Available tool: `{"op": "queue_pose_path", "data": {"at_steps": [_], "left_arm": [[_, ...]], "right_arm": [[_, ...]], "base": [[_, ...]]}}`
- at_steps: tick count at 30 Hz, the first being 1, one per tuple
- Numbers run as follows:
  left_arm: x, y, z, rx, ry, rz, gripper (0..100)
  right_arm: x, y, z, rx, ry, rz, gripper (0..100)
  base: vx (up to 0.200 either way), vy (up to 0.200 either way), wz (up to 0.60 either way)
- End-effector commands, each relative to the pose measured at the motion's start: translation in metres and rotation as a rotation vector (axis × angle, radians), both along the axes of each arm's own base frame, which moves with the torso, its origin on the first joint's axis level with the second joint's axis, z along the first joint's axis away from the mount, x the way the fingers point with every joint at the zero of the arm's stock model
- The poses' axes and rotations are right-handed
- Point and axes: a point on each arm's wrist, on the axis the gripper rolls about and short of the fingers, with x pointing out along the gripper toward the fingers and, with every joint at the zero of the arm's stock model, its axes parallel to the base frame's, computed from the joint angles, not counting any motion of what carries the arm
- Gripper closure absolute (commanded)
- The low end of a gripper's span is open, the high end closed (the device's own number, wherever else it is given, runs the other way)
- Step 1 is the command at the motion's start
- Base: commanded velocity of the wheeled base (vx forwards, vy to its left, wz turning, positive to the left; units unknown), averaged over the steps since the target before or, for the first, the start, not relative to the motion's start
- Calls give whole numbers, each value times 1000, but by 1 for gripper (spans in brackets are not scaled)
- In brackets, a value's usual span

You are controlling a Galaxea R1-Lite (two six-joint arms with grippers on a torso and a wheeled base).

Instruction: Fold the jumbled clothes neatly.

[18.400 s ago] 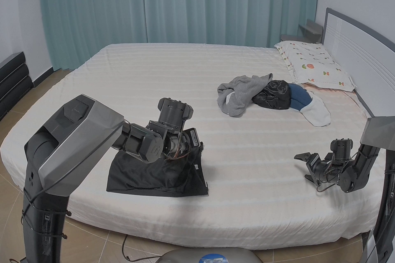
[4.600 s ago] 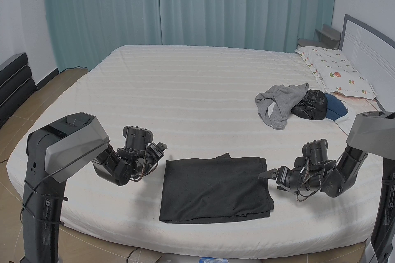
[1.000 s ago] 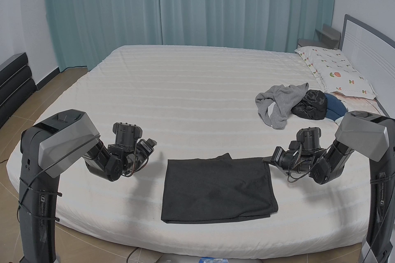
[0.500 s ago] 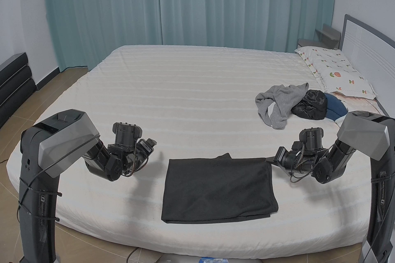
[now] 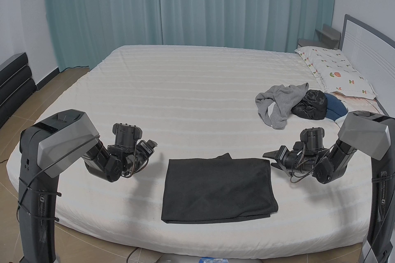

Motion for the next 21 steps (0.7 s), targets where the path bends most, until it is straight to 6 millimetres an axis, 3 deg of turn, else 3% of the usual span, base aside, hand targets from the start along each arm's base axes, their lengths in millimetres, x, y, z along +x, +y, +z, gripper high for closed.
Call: {"op": "queue_pose_path", "data": {"at_steps": [1,8,10,17,21], "left_arm": [[-3,0,1,-10,6,-15,0],[-15,-5,9,-12,12,-39,0],[-16,-8,13,-19,7,-46,0],[-21,-11,11,-20,22,-65,0],[-27,-13,12,-26,30,-89,0]], "right_arm": [[-5,-8,17,29,-10,-41,0],[-30,-22,13,30,52,-74,0],[-37,-28,11,62,73,-105,0],[-34,-33,9,116,61,-142,0],[-36,-33,8,116,62,-142,0]], "base": [[0,0,0],[0,0,0],[-200,0,0],[-200,0,0],[0,0,0]]}}
